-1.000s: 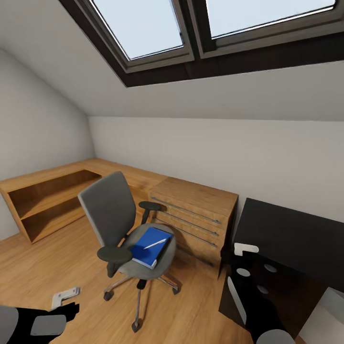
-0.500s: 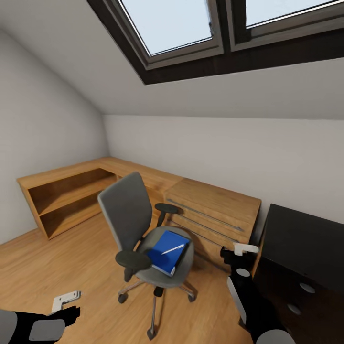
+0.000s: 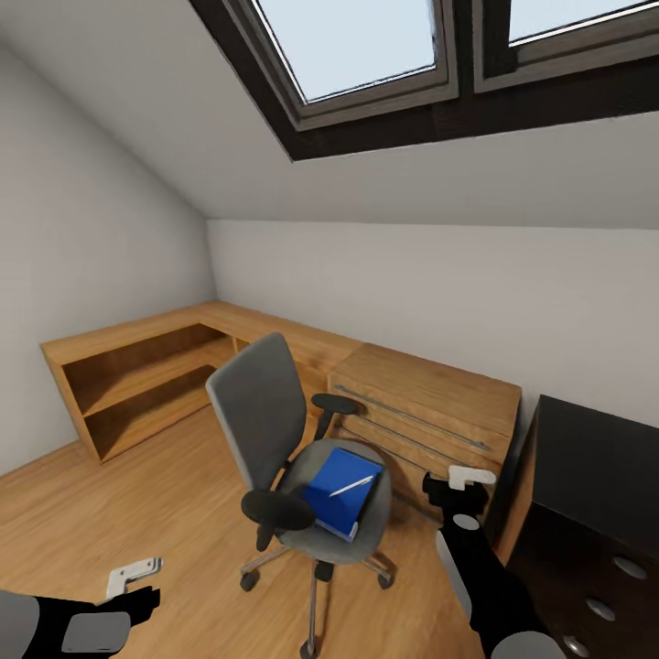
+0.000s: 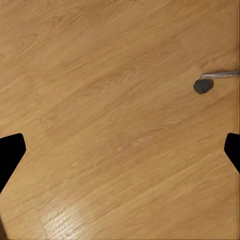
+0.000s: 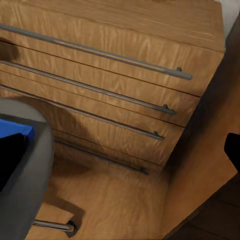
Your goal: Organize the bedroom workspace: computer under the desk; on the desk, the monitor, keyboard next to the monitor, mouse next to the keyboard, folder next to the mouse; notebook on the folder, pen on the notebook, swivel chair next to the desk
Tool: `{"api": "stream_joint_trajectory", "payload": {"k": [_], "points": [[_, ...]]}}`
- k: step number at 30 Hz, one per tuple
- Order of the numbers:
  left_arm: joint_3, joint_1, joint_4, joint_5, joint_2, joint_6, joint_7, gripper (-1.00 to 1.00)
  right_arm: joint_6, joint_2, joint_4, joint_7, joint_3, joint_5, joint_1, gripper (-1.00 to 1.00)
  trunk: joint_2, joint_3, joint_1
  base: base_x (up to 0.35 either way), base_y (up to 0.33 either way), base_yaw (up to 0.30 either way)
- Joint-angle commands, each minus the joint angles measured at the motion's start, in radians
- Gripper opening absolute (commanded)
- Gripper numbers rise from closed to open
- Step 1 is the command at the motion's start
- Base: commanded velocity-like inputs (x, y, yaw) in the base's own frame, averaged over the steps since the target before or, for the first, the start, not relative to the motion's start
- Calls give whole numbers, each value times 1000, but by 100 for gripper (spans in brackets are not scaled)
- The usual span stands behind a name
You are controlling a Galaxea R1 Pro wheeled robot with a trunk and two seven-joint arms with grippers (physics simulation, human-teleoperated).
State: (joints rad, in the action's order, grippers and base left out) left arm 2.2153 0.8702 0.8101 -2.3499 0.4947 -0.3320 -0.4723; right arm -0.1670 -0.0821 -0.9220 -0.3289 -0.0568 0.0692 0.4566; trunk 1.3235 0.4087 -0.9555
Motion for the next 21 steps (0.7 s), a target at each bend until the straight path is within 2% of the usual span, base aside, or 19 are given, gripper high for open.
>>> {"api": "stream_joint_trajectory", "payload": {"k": [1, 12, 15, 18, 21], "points": [[4, 2, 3, -6, -2, -7, 0, 100, -8, -1, -2, -1, -2, 8, 1, 100, 1, 1, -1, 310, 1, 0], [5, 2, 3, -6, -5, -7, 0, 100, -14, -2, -1, -2, 0, 7, 1, 100, 1, 1, -1, 319, 0, 0], [5, 2, 4, -6, -5, -7, 0, 100, -35, -4, -1, -3, 2, 6, 1, 100, 1, 1, -1, 166, 0, 0], [5, 1, 4, -6, -5, -7, 0, 100, -110, -6, -2, -3, 1, 1, 1, 100, 1, 1, -1, 75, 0, 0], [5, 2, 4, -6, -5, -7, 0, 100, -233, -11, -5, -2, 0, -17, 4, 100, 1, 1, -1, 26, 0, 0]]}}
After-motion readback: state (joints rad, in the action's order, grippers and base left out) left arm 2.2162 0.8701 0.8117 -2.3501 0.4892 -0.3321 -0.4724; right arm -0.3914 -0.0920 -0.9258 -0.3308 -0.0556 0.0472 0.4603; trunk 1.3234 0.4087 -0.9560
